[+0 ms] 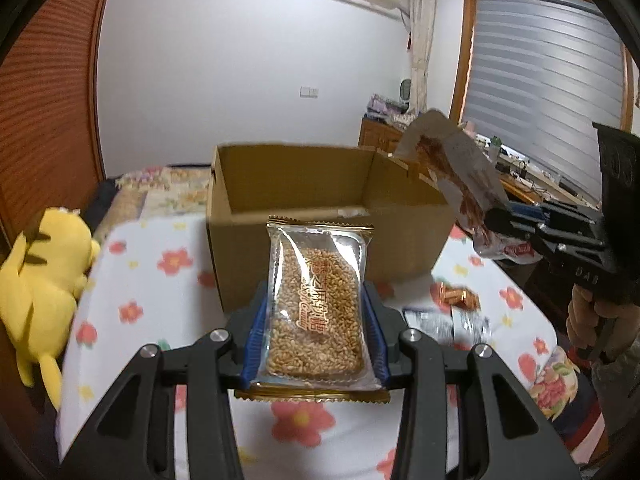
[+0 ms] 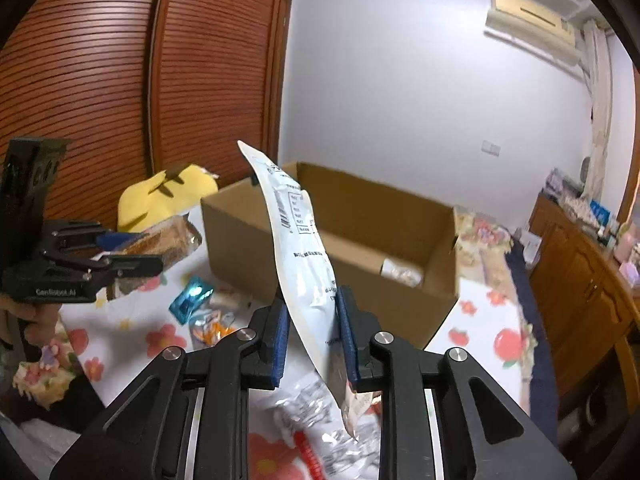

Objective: Organize snacks
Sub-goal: 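Carry the bar over the box and open left tool while right tool holds the packet above it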

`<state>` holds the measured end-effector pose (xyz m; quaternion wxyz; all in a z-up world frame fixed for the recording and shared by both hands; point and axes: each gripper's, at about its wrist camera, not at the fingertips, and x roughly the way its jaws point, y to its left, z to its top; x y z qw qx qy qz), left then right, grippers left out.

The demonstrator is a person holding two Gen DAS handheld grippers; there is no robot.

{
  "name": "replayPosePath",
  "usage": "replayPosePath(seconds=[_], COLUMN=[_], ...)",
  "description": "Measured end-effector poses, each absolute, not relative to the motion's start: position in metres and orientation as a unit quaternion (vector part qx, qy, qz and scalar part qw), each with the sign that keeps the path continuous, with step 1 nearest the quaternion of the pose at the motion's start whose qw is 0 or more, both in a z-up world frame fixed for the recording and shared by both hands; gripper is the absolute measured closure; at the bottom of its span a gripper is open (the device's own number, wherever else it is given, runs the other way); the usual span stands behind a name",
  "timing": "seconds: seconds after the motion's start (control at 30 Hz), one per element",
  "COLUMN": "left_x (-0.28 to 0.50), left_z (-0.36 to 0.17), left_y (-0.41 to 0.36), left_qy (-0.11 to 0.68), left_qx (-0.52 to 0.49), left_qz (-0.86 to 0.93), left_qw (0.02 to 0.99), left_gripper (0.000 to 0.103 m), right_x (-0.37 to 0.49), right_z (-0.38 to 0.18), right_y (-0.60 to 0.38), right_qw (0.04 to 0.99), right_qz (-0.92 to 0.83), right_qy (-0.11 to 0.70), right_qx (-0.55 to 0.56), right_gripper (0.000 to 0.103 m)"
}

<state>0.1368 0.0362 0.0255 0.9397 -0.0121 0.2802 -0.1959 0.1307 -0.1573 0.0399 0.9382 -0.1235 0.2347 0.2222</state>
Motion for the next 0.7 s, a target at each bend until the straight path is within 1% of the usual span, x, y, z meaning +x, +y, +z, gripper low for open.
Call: replayPosePath(seconds=[0.2, 0.37, 0.53, 0.7], left_x=[0.158, 0.184, 0.212, 0.234], left_z=[0.055, 0.071, 0.075, 0.07], left_y=[0.03, 0.03, 0.029, 0.023], left_qy=[0.254, 0.249, 0.258, 0.271], left_qx=[-0.003, -0.014, -0.013, 0.0], left_qz=[-0.199, -0.197, -0.188, -0.168], left_qw=[0.946, 0.948, 0.948, 0.948], left_gripper=[0.062, 0.062, 0.061, 0.061], right_x=[0.144, 0.165, 0.188, 0.212], right_z=[0.055, 0.068, 0.072, 0.063], right_y=[-0.149, -0.138, -0.126, -0.113], right_qw=[0.941, 0.941, 0.939, 0.934], right_qz=[0.211, 0.202, 0.19, 0.172], right_qy=[0.214, 0.202, 0.201, 0.208], right_qx=[-0.156, -0.18, -0.206, -0.235], right_gripper=[0.082, 0.082, 0.082, 0.082])
